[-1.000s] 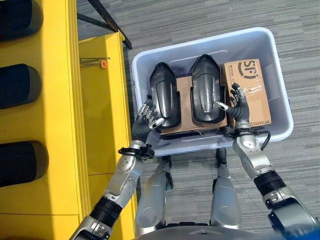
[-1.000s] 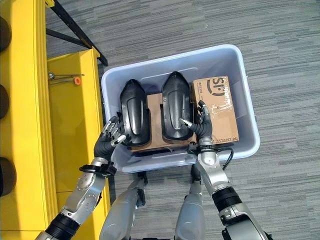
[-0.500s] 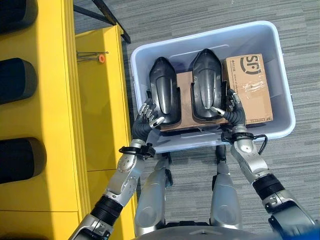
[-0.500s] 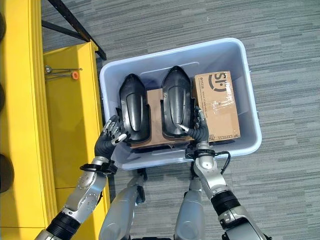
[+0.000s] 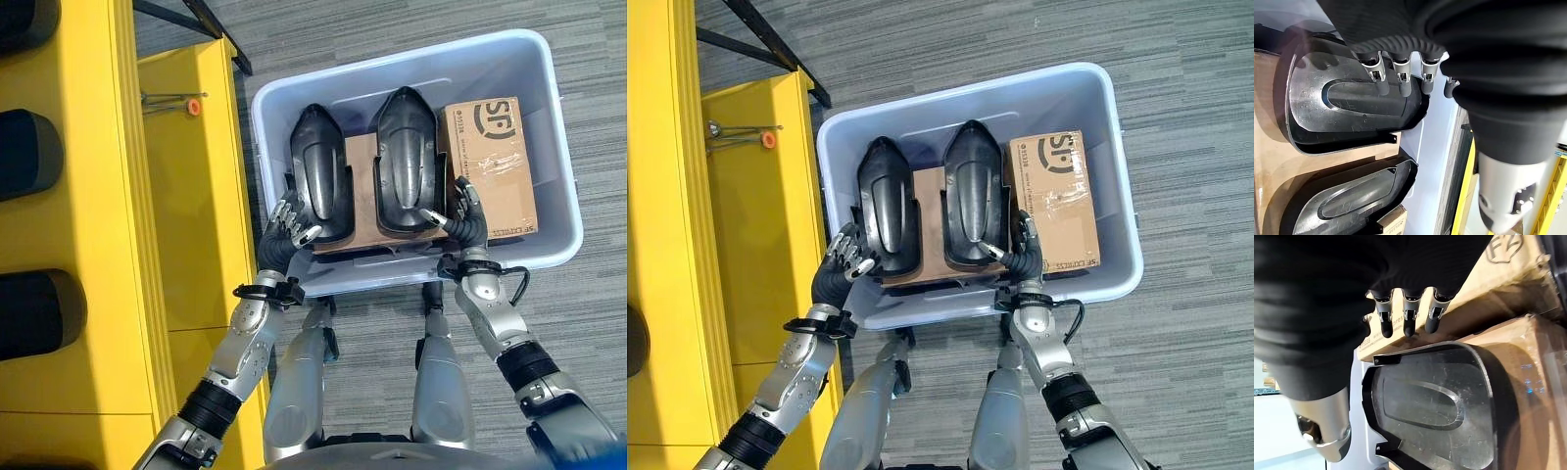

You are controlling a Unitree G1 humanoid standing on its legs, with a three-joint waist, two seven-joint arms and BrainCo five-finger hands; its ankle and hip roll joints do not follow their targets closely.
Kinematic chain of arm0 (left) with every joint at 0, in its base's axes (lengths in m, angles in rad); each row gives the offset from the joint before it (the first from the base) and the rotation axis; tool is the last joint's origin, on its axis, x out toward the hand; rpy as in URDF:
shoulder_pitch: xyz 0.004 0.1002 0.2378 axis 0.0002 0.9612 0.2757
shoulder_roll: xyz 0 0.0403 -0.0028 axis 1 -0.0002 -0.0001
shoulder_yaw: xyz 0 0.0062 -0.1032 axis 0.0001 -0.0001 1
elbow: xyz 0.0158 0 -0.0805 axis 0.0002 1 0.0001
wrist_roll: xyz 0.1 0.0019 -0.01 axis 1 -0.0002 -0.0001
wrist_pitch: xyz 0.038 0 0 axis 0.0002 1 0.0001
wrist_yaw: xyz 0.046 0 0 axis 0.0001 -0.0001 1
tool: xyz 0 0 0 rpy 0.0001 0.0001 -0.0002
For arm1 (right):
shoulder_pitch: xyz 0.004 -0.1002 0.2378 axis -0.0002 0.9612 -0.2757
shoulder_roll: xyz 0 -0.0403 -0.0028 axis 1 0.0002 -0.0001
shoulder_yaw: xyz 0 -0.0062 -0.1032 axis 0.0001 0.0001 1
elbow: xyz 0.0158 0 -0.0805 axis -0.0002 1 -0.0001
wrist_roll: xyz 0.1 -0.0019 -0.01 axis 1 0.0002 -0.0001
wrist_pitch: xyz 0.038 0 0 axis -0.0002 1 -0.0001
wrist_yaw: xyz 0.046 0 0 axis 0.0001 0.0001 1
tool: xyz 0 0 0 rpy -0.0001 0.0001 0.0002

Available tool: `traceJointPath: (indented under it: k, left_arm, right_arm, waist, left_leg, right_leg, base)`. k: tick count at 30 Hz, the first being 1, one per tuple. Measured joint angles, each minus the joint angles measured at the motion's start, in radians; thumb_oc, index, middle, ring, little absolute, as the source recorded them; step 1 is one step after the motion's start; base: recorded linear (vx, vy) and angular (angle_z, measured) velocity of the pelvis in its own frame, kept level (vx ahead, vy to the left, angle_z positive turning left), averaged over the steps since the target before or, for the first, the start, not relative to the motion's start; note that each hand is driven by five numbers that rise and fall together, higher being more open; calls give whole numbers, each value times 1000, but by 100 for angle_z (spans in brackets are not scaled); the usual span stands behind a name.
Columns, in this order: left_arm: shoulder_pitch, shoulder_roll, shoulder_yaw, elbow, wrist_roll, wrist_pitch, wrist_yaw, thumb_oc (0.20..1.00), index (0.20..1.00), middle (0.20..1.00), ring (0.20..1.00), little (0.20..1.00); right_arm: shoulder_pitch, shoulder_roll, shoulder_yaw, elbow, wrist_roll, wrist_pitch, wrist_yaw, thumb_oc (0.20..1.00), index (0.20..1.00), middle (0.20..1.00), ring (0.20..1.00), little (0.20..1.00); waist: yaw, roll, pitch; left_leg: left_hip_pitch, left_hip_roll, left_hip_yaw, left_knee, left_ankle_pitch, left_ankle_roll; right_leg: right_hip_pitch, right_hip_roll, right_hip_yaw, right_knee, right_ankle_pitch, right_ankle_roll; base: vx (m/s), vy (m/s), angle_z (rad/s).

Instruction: Move parts from the plastic box to the shelf.

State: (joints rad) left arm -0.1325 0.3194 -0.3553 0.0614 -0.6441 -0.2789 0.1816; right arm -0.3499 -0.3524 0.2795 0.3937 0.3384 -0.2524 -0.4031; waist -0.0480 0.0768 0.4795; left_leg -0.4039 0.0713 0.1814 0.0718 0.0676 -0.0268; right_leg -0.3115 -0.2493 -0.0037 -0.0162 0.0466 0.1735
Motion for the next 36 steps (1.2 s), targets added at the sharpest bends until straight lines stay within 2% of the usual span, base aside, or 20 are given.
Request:
traceJointPath:
  k: [10,19,36]
  left_arm:
    - [-6,1,0,0,0,-3,17,1000,1000,1000,1000,1000]
    - [-9,1,-16,0,0,-12,21,1000,1000,1000,1000,1000]
    - [-22,1,-30,0,-2,-16,23,1000,1000,1000,1000,1000]
  right_arm:
    - [-35,2,-8,50,0,-4,-27,1000,1000,1000,1000,1000]
    - [-112,26,-6,162,1,-5,-53,1000,1000,1000,1000,1000]
    - [-250,17,-40,302,15,-34,-112,1000,1000,1000,1000,1000]
  waist:
    - [6,3,2]
    - [11,31,18]
    - [14,46,27]
  left_leg:
    - [-33,-1,-3,1,7,5]
    - [-61,-4,-10,1,18,6]
    - [-105,-6,-6,1,37,13]
  right_leg:
    - [-39,0,1,18,-3,2]
    - [-71,-1,2,33,-2,4]
    - [-141,-3,17,70,-2,6]
  base:
    - [-1,-3,1]
    - [0,1,1]
    - [-1,2,0]
